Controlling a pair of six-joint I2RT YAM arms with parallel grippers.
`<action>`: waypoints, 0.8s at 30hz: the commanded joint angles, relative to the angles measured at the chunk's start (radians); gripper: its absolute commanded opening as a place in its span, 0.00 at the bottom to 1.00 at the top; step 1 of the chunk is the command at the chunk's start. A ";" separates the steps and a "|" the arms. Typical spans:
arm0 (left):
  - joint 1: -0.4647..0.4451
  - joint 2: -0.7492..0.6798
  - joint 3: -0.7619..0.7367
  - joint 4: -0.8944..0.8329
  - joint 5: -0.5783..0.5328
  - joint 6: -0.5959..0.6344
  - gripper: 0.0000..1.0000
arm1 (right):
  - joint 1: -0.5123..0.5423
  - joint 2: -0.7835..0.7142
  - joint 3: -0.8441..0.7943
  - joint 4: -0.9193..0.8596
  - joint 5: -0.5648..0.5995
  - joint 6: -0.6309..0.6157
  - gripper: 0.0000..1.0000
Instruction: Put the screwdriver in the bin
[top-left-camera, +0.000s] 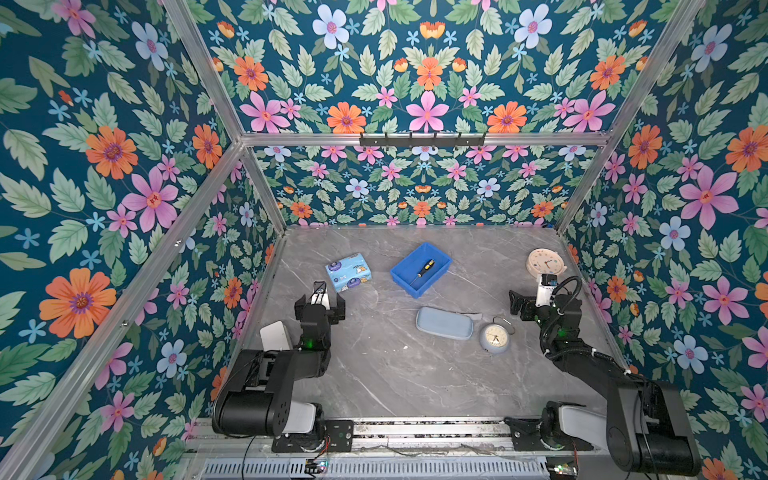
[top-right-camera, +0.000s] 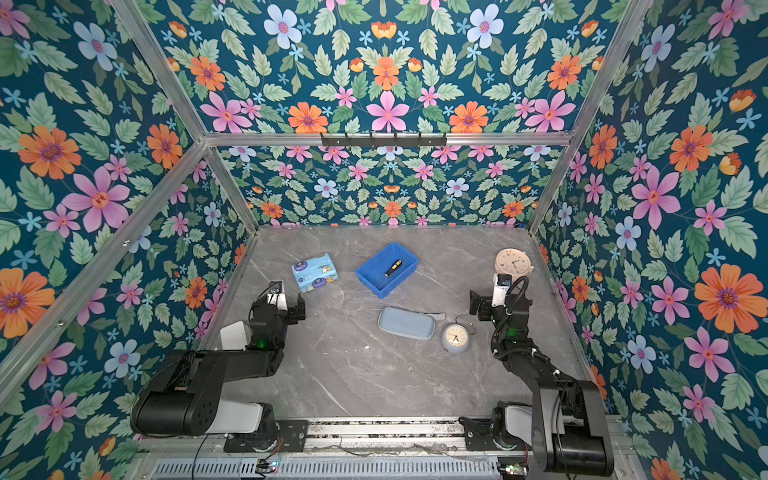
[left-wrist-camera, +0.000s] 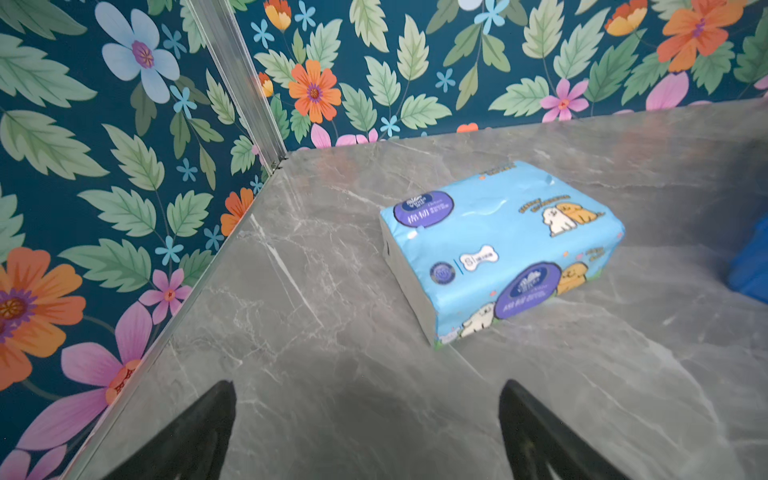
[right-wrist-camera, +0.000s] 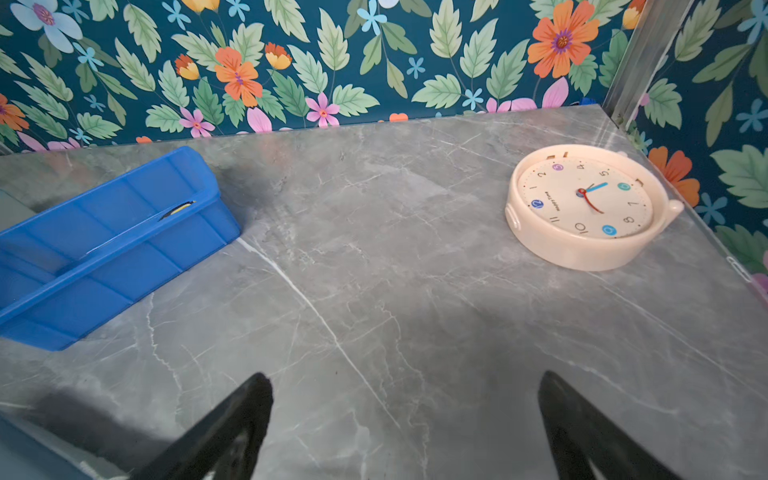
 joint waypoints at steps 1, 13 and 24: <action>0.024 0.038 0.052 0.033 0.046 -0.054 1.00 | 0.000 0.040 -0.027 0.140 0.007 0.015 0.99; 0.087 0.184 0.004 0.279 0.083 -0.122 1.00 | 0.000 0.225 -0.047 0.349 -0.022 0.006 0.99; 0.087 0.185 0.005 0.277 0.075 -0.119 1.00 | 0.000 0.210 -0.012 0.247 -0.018 0.003 0.99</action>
